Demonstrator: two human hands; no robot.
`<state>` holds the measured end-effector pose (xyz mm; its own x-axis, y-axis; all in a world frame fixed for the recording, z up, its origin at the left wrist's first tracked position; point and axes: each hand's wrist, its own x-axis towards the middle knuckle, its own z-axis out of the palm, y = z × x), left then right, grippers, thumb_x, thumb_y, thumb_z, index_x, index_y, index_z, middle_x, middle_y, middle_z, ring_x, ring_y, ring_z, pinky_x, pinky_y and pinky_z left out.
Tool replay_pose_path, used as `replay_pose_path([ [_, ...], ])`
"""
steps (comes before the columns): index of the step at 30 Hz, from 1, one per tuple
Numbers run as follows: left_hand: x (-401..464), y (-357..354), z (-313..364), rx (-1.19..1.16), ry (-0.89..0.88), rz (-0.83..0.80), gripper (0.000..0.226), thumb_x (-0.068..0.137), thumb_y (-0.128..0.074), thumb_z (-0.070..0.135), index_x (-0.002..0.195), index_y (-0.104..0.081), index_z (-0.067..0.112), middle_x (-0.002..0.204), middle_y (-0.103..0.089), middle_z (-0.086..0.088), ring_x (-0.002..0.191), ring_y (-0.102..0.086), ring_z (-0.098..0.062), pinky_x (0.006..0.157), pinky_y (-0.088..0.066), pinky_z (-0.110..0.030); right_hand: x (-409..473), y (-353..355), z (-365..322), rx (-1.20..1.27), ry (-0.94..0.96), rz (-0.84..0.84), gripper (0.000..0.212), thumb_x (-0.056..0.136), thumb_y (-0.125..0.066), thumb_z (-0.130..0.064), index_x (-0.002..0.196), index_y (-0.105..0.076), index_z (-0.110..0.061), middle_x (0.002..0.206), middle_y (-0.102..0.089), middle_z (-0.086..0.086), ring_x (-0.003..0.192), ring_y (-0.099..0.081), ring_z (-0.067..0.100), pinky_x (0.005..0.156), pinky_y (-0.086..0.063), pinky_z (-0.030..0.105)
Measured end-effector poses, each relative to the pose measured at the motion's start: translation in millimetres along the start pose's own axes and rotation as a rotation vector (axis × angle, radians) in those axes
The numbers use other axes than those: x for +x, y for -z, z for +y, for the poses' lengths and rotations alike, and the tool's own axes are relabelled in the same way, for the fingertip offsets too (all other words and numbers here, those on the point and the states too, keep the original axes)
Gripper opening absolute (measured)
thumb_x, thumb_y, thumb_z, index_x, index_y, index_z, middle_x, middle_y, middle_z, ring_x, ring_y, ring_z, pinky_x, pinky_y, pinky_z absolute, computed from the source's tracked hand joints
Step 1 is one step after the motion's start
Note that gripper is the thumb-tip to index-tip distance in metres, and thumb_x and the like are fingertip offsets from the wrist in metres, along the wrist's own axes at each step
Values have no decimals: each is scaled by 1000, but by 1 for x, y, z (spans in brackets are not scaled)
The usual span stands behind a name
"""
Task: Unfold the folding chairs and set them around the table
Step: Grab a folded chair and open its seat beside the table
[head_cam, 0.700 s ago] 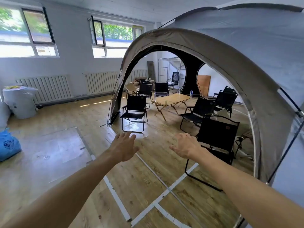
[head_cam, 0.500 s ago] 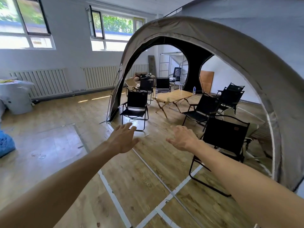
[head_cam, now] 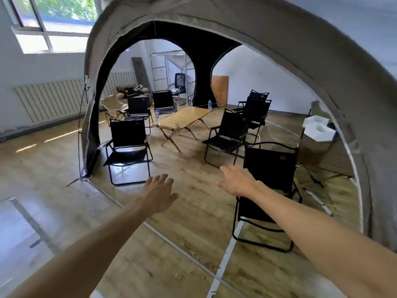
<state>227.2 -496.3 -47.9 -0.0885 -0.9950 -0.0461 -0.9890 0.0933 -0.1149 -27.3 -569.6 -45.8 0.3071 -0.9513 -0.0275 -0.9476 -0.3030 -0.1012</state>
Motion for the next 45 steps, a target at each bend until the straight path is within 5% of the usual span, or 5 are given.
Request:
replay_pose_path([
  [19,565,10,-121,-38,-351,34,62,100,-41,51,148,-35,11,153,-36,-10,139,-36,-30,115,-29,-43,470,21,88,-102,-264,68,77,86,-60,-58,147,-37,-17,141,-52,9,129,-49,30,99,-45,45],
  [27,779,-37,-169,-425,-484,46,15,98,-48,35,108,-56,27,109,-59,-4,100,-61,-33,80,-43,-40,675,-49,95,77,-361,64,70,86,-65,-48,144,-42,-15,144,-50,6,132,-47,26,101,-45,43],
  [30,856,-69,-171,-529,-471,-106,33,99,-47,45,124,-53,26,127,-61,-7,108,-61,-32,90,-51,-45,742,-87,108,123,-406,-10,67,85,-62,-49,141,-44,-18,141,-52,6,127,-52,27,97,-47,43],
  [34,978,-109,-167,-498,-427,-179,54,99,-47,48,142,-46,15,140,-56,-9,123,-55,-32,99,-48,-46,836,-130,155,166,-468,-77,72,86,-58,-50,147,-37,-18,147,-47,5,132,-47,28,102,-43,46],
  [45,1323,-195,-85,-454,-407,-294,45,98,-51,38,125,-56,2,123,-61,-19,111,-57,-37,86,-48,-42,1113,-201,350,240,-590,-164,65,86,-64,-51,138,-46,-17,135,-54,8,122,-54,29,94,-47,41],
])
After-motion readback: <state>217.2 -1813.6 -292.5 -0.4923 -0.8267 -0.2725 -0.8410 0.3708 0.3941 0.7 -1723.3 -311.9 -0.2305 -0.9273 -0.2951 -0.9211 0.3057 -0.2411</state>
